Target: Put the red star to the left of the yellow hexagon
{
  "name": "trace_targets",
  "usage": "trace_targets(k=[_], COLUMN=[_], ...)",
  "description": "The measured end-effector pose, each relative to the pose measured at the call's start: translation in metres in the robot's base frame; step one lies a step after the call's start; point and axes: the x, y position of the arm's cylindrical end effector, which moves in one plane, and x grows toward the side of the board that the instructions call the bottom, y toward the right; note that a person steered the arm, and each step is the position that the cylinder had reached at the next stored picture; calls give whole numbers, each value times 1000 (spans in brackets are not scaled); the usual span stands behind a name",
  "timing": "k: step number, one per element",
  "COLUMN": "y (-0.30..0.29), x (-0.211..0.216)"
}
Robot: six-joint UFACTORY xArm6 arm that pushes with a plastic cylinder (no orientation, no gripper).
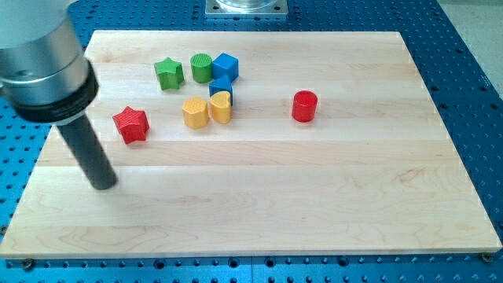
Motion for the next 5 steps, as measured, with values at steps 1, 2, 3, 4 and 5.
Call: trace_targets(k=[1, 2, 3, 4, 5], y=[-12, -2, -3, -9, -11], x=[-31, -69, -88, -81, -48])
